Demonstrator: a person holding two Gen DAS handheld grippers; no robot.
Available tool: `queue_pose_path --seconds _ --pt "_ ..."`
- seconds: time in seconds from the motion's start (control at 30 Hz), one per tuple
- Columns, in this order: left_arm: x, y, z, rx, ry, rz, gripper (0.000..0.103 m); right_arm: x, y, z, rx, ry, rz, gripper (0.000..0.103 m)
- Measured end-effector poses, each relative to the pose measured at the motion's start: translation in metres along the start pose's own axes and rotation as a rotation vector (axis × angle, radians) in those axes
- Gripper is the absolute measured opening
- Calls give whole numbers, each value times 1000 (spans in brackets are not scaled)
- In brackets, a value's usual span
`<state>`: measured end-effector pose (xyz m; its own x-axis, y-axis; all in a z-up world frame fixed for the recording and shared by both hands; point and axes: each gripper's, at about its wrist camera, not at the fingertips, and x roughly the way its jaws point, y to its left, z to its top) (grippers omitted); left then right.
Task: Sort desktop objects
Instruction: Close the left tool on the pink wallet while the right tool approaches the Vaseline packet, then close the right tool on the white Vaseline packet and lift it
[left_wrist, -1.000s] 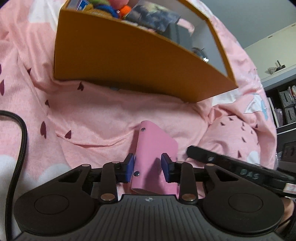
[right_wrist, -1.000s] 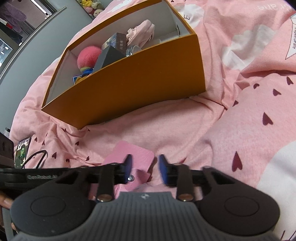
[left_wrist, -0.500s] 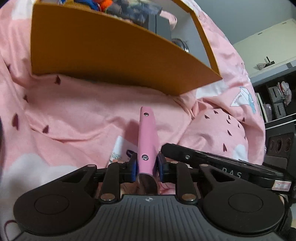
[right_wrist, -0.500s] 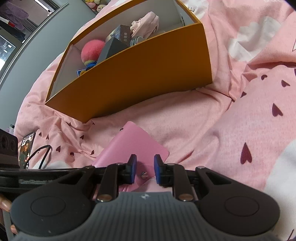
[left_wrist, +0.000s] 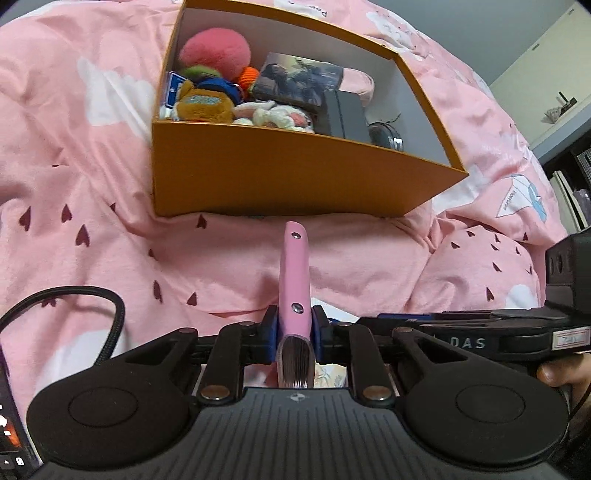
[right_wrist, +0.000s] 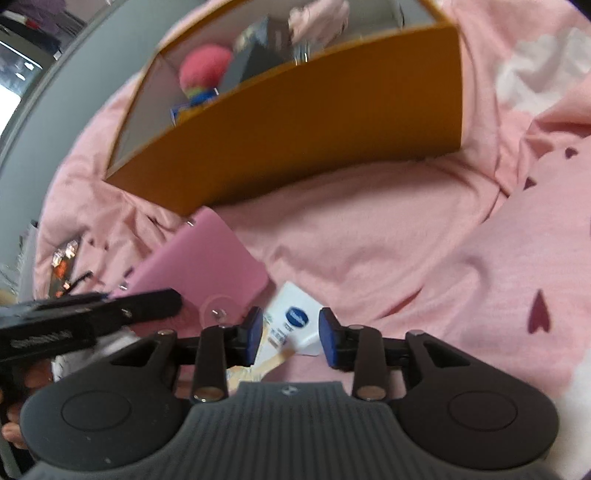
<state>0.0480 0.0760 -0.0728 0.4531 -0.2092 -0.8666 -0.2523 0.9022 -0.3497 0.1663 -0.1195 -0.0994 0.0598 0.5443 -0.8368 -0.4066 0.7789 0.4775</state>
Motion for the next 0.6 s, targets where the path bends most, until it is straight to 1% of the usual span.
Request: queue_pose_path --seconds 0.17,0.23,0.3,0.43,0.53,0.6 --pt "9 -4 -3 -6 8 4 20 19 -6 3 37 82 -37 37" --pt "10 -3 -3 -11 9 2 20 26 -11 3 59 98 -28 38" --pt "10 -2 -4 -13 11 2 20 31 -14 5 76 107 -10 44" --pt "12 -3 -4 -12 15 6 20 41 -14 6 80 128 21 46" --pt "12 -2 -4 -14 15 7 20 41 -15 6 92 125 55 43" --pt "12 -2 -4 -16 15 7 20 37 -14 4 93 113 69 31"
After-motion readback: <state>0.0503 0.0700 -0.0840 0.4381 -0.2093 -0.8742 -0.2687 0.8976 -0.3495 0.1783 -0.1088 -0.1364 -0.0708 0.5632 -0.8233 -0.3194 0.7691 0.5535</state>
